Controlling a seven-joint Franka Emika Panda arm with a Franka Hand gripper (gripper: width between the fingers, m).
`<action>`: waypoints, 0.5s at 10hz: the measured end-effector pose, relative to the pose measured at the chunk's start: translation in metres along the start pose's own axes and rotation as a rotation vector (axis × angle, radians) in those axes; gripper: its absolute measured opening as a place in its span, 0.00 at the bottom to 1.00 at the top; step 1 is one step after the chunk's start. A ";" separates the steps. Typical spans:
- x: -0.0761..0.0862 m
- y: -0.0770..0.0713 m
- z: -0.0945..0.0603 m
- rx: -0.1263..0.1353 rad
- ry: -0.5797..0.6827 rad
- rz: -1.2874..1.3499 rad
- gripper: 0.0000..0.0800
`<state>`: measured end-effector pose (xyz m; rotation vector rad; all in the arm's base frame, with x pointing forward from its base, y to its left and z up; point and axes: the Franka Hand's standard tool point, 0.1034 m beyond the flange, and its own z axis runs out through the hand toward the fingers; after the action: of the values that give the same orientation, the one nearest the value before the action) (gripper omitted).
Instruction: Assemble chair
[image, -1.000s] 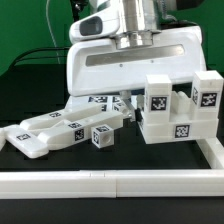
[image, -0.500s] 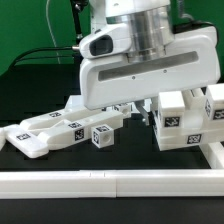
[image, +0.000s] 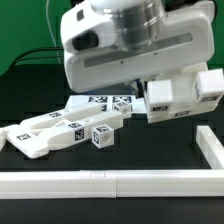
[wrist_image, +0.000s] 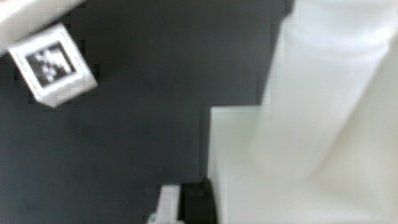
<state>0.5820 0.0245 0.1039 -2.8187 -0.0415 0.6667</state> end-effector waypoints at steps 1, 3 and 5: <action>-0.006 -0.004 0.004 0.020 -0.112 -0.006 0.04; -0.007 -0.006 0.010 0.042 -0.232 -0.014 0.04; -0.021 -0.003 0.019 0.012 -0.458 0.069 0.04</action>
Offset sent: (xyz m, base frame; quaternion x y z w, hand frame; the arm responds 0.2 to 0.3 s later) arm 0.0000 0.0000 0.0000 0.0000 -0.1296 0.0000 0.9916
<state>0.5547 0.0304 0.0978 -2.6038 -0.0210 1.3076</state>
